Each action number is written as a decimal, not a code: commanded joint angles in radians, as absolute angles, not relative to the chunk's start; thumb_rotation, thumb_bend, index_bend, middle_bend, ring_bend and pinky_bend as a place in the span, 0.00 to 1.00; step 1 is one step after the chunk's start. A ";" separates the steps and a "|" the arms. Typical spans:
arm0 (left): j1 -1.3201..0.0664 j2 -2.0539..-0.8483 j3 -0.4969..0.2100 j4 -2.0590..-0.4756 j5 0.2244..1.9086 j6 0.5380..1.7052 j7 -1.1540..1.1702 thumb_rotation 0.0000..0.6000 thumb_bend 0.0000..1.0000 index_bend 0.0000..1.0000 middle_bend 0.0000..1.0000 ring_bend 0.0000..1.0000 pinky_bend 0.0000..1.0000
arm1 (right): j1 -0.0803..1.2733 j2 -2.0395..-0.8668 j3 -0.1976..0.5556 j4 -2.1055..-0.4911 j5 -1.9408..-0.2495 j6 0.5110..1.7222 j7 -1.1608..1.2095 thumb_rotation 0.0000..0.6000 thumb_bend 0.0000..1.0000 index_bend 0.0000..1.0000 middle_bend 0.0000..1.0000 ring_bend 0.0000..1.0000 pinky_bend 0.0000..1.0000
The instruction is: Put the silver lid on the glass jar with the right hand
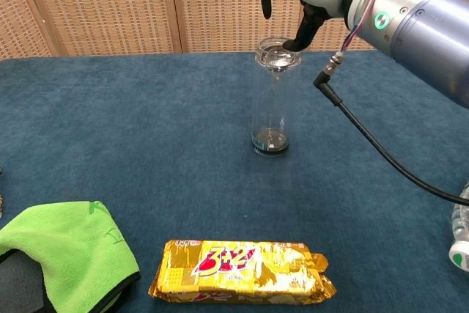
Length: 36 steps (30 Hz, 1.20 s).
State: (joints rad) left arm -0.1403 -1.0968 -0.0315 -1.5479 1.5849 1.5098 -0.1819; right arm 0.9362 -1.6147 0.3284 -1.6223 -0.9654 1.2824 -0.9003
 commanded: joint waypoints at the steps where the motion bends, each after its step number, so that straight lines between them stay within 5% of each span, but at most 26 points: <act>1: -0.140 -1.097 -0.031 -1.548 1.585 1.510 -0.182 1.00 0.17 0.00 0.00 0.00 0.00 | 0.935 -1.611 0.328 -1.629 -0.963 1.285 -0.903 1.00 0.39 0.40 0.05 0.00 0.31; 12: -0.139 -1.097 -0.032 -1.546 1.583 1.512 -0.183 1.00 0.17 0.00 0.00 0.00 0.00 | 0.895 -1.527 0.345 -1.792 -0.942 1.326 -0.898 1.00 0.40 0.38 0.03 0.00 0.29; 21: -0.134 -1.094 -0.032 -1.555 1.588 1.524 -0.176 1.00 0.17 0.00 0.00 0.00 0.00 | 0.845 -1.454 0.299 -1.967 -0.911 1.370 -0.936 1.00 0.90 0.33 0.00 0.00 0.27; 27: -0.128 -1.095 -0.036 -1.564 1.592 1.543 -0.172 1.00 0.17 0.00 0.00 0.00 0.00 | 0.845 -1.477 0.271 -1.969 -0.887 1.374 -0.955 1.00 1.00 0.31 0.00 0.00 0.27; 36: -0.129 -1.096 -0.044 -1.556 1.584 1.545 -0.188 1.00 0.17 0.00 0.00 0.00 0.00 | 0.865 -1.512 0.280 -1.936 -0.846 1.367 -0.961 1.00 1.00 0.22 0.00 0.00 0.27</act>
State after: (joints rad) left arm -0.1292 -1.0956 -0.0428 -1.5571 1.5850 1.5449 -0.1865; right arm 0.8626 -1.5095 0.2781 -1.9391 -0.8481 1.3680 -0.9613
